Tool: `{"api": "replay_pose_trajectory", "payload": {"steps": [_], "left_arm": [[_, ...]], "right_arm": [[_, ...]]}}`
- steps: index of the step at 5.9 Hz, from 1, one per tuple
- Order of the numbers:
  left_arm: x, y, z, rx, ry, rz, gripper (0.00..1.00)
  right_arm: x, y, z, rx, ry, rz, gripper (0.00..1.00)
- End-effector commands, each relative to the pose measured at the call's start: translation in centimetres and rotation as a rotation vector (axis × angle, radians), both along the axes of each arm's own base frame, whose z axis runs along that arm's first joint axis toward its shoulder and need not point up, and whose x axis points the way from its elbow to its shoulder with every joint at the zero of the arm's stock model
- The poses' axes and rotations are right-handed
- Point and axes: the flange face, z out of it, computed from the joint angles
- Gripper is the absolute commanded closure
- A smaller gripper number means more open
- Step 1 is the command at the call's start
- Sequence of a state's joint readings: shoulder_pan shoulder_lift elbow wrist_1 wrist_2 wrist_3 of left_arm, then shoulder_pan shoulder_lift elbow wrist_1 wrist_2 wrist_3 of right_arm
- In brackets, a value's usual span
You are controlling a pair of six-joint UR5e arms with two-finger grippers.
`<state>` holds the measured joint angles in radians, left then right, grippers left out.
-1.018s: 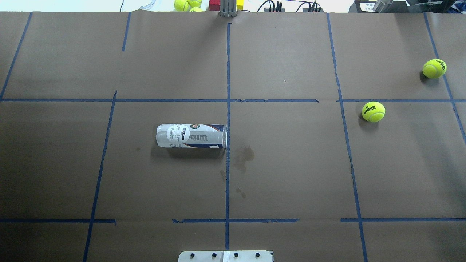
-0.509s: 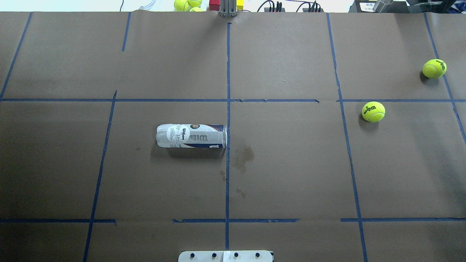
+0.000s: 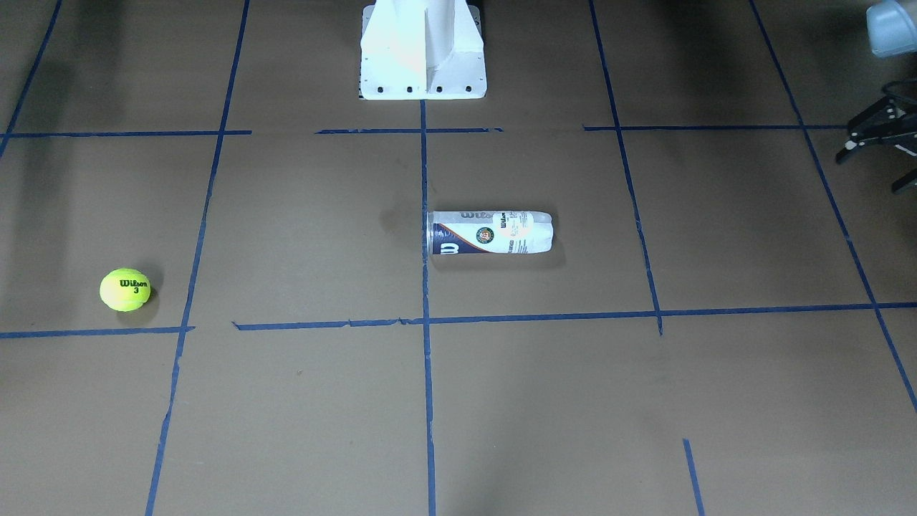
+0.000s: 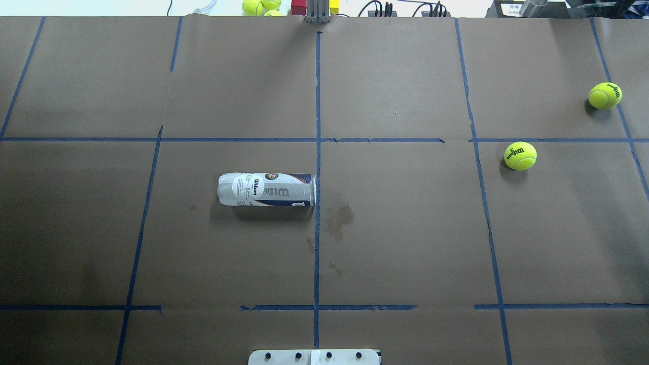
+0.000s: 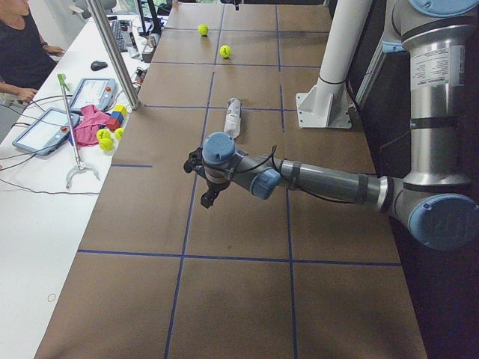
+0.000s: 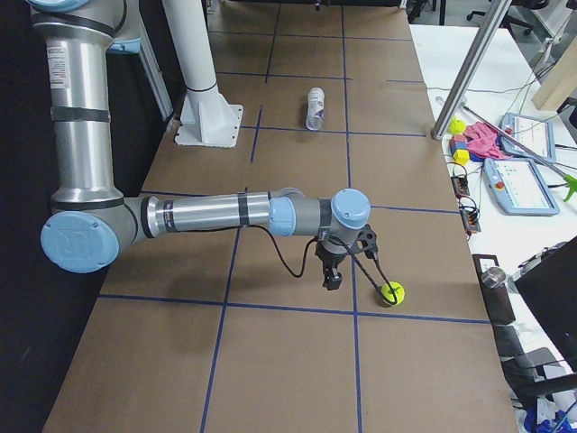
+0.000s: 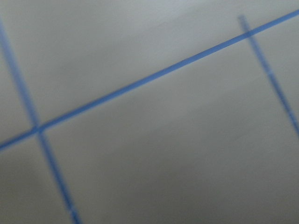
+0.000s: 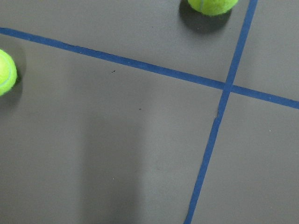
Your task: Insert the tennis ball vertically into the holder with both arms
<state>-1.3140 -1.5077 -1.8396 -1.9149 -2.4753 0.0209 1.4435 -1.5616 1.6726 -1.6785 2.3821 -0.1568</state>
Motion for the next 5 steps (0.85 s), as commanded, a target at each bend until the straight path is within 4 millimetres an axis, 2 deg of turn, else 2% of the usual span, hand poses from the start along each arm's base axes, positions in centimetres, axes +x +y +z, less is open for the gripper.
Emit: {"api": "replay_pose_trajectory", "payload": {"steps": [1,2,3,4,5], "left_arm": [[9.8,-3.2,-10.8,0.168,0.072,0.128,0.0],[17.7,-2.5,-15.4,0.242,0.091,0.236,0.0],[21.0,-2.8,-18.7,0.324,0.055,0.207,0.0],[27.4,0.0,-20.7,0.338,0.07,0.316,0.0],[31.6,0.2,-26.0,0.38,0.009,0.312,0.0]], "right_arm": [[-0.1,0.0,-0.2,0.009,-0.004,-0.007,0.0],[-0.1,-0.5,-0.4,0.014,0.0,-0.007,0.0],[-0.2,-0.9,-0.6,0.016,0.002,-0.005,0.0],[-0.3,-2.0,-1.3,0.027,0.0,-0.002,0.0],[-0.3,-1.6,-2.0,0.05,-0.005,-0.009,0.0]]}}
